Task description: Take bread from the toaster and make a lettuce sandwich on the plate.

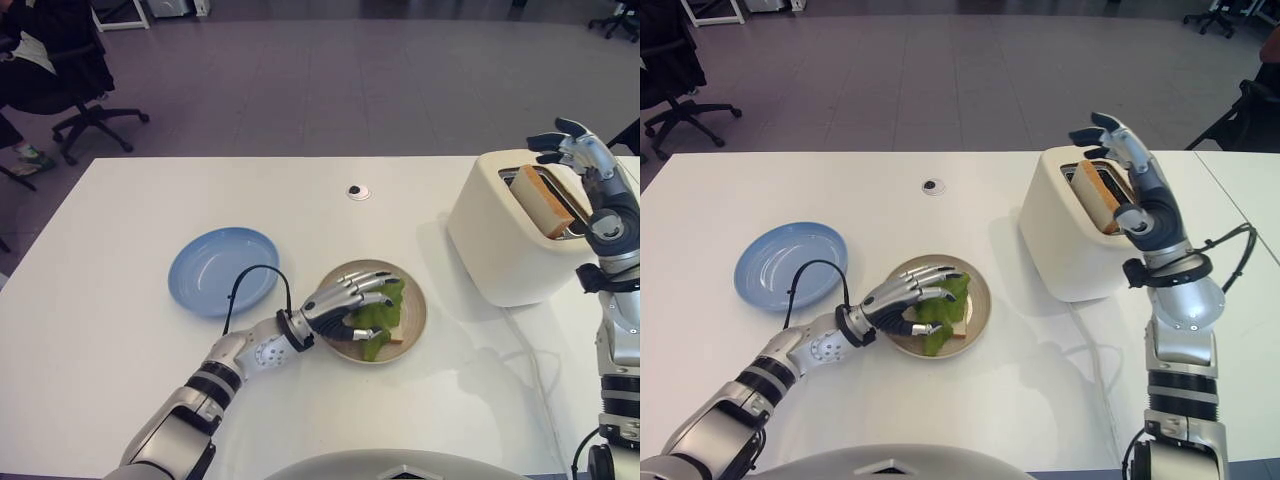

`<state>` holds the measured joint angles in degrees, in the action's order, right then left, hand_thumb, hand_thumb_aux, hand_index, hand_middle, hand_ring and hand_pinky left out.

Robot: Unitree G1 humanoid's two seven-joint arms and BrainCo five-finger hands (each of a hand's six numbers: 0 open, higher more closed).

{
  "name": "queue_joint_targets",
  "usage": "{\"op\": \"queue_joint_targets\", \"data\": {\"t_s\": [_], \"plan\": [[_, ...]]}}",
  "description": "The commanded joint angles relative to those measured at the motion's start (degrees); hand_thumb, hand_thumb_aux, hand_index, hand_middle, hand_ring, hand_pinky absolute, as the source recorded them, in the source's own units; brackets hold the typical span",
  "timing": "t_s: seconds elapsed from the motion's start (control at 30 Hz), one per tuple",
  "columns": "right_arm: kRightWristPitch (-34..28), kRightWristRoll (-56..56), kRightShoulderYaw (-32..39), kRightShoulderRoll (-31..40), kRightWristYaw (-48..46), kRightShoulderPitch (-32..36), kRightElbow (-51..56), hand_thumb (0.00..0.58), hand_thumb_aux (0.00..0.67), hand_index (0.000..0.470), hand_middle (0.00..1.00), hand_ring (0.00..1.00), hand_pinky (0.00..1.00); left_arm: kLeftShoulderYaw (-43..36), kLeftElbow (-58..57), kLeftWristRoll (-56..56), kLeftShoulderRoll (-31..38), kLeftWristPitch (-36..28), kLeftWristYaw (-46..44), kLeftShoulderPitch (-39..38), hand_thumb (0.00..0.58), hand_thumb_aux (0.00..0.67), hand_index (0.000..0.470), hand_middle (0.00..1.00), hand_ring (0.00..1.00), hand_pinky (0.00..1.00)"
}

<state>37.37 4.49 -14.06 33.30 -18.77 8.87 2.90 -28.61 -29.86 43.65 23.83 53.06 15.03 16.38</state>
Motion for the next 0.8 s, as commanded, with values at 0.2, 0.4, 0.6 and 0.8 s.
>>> {"op": "queue_joint_targets", "data": {"t_s": [0.2,0.4,0.6,0.8], "plan": [[-0.86,-7.35,-3.1,4.69,1.73,-1.16,6.72,0.0,0.0,0.0,0.13,0.13,0.13,2.82,1.09,-2.7,5.88,-1.44,-5.69,-1.31,0.0,0.0,0.0,0.0,0.0,0.0],[-3.71,-22.36,-2.24,8.05,12.36,1.53,15.27,0.0,0.0,0.0,0.14,0.14,0.14,8.27,3.74,-3.17,5.52,-2.09,0.17,-0.08,0.0,0.0,0.0,0.0,0.0,0.0],[-4.93,-28.66,1.69,9.35,16.41,2.33,18.35,0.0,0.0,0.0,0.0,0.0,0.0,11.62,6.5,-6.18,4.06,0.71,3.02,-0.53,0.0,0.0,0.0,0.0,0.0,0.0],[-5.48,-32.68,5.39,10.23,19.09,2.85,19.81,0.0,0.0,0.0,0.0,0.0,0.0,12.25,6.92,-6.46,3.69,1.55,2.53,-0.83,0.0,0.0,0.0,0.0,0.0,0.0]]}}
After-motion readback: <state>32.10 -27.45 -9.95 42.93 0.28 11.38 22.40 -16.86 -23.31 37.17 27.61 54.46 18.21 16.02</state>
